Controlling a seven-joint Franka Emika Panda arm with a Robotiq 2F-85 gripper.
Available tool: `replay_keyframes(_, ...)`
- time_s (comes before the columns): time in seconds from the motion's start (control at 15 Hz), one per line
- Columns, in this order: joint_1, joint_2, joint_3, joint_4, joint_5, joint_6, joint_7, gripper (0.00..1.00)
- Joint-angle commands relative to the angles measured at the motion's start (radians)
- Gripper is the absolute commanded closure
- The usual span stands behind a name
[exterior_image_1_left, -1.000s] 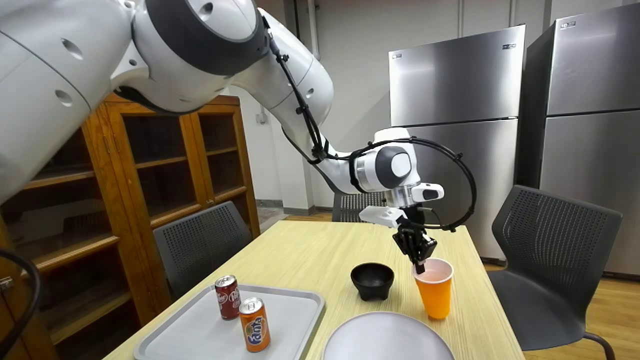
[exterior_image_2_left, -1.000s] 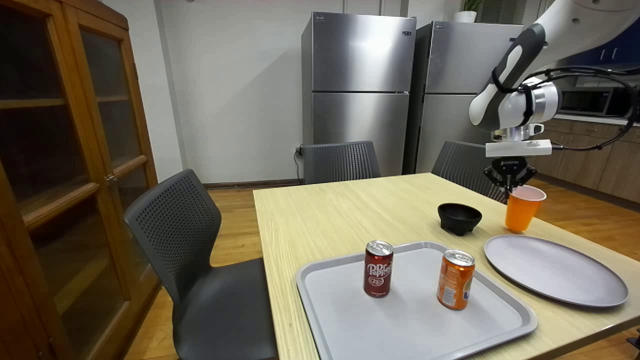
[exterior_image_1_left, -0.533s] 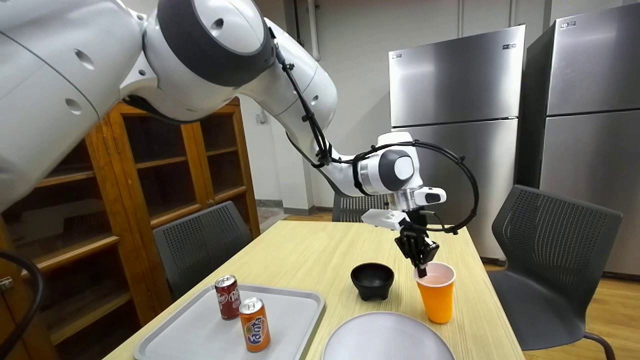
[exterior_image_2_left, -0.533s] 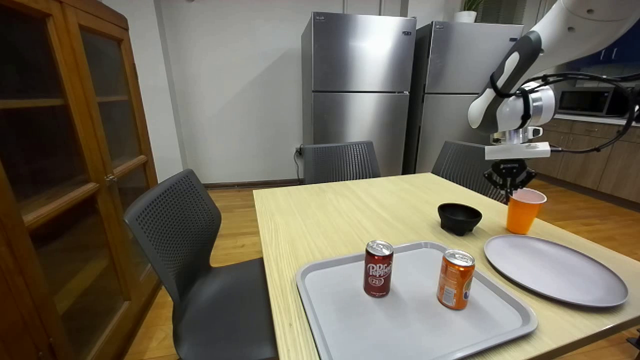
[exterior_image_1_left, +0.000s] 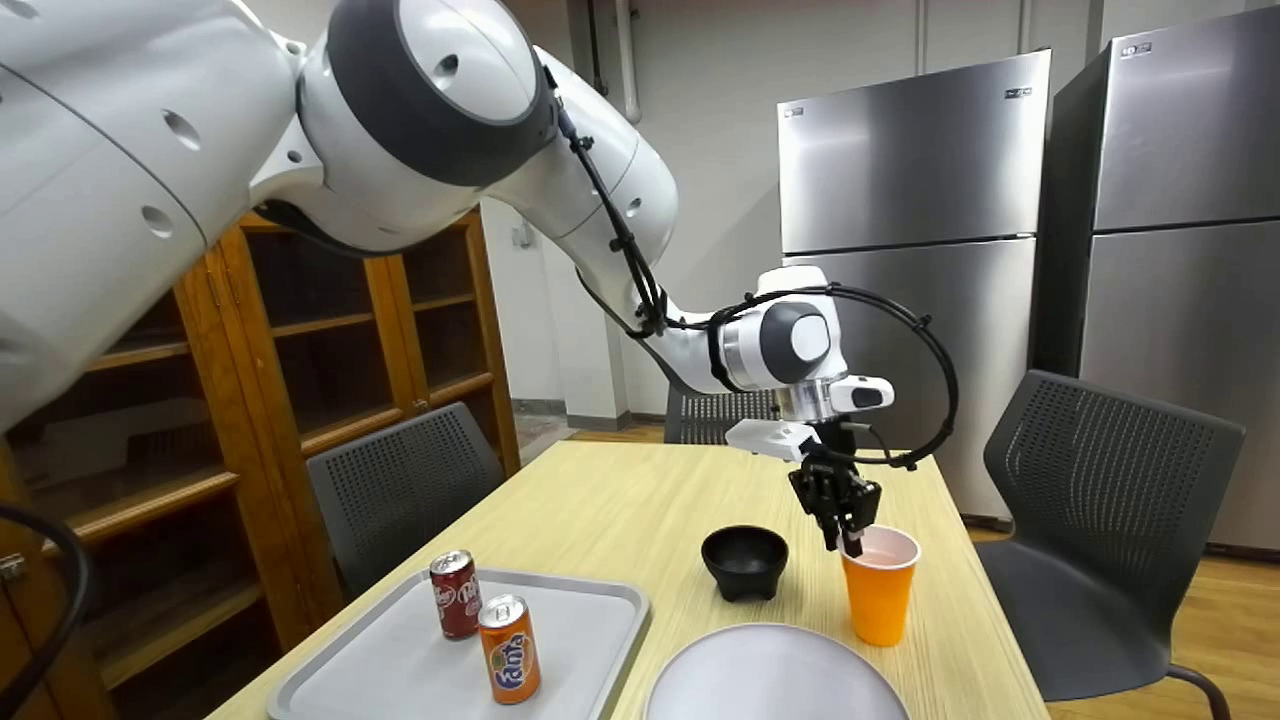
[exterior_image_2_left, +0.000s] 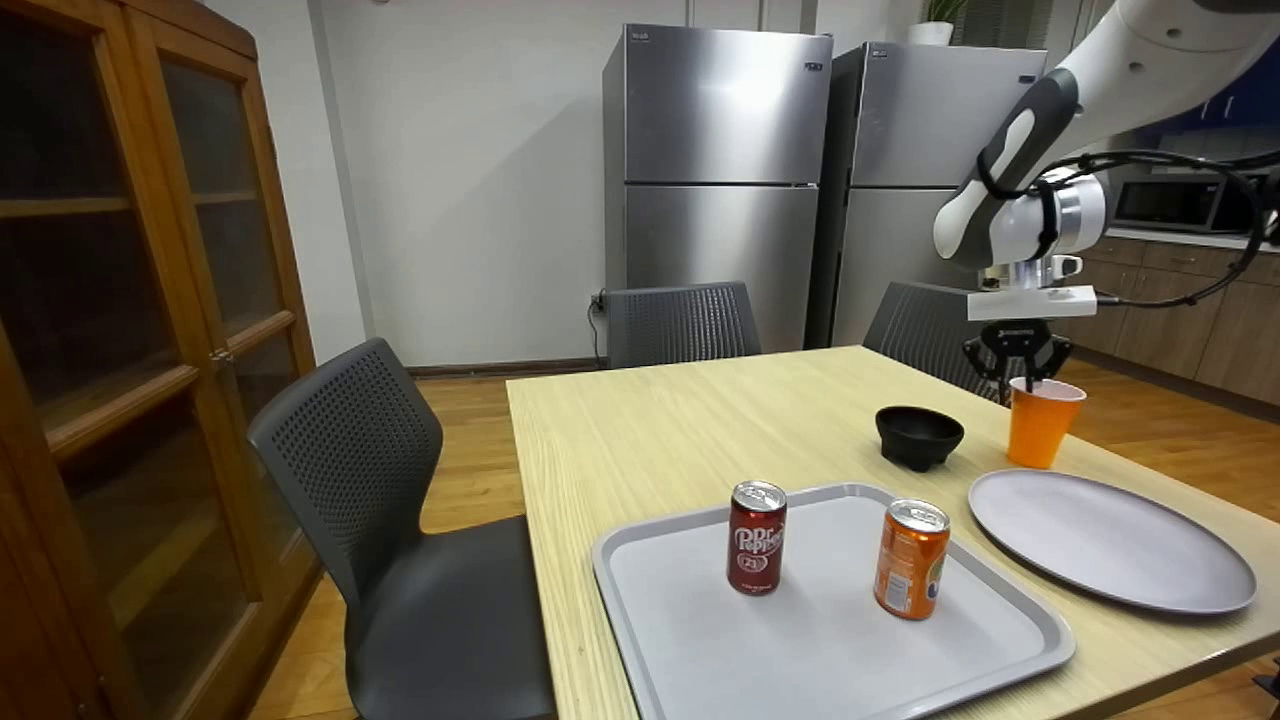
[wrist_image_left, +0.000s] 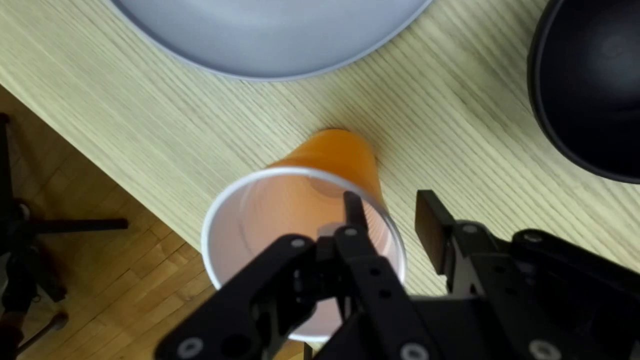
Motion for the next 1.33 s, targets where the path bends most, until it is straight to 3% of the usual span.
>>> replay_keyframes(0.0, -0.024, 0.02, 0.024, 0.052, 0.024, -0.029, 0.015, 0.35)
replay_keyframes(0.33, -0.008, -0.046, 0.018, 0.013, 0.022, -0.019, 0.007, 0.0)
replay_keyframes(0.73, 0.016, -0.163, 0.021, -0.071, 0.014, 0.025, 0.01, 0.0)
replay_keyframes(1.27, 0.115, -0.414, 0.022, -0.356, -0.029, 0.109, 0.024, 0.0)
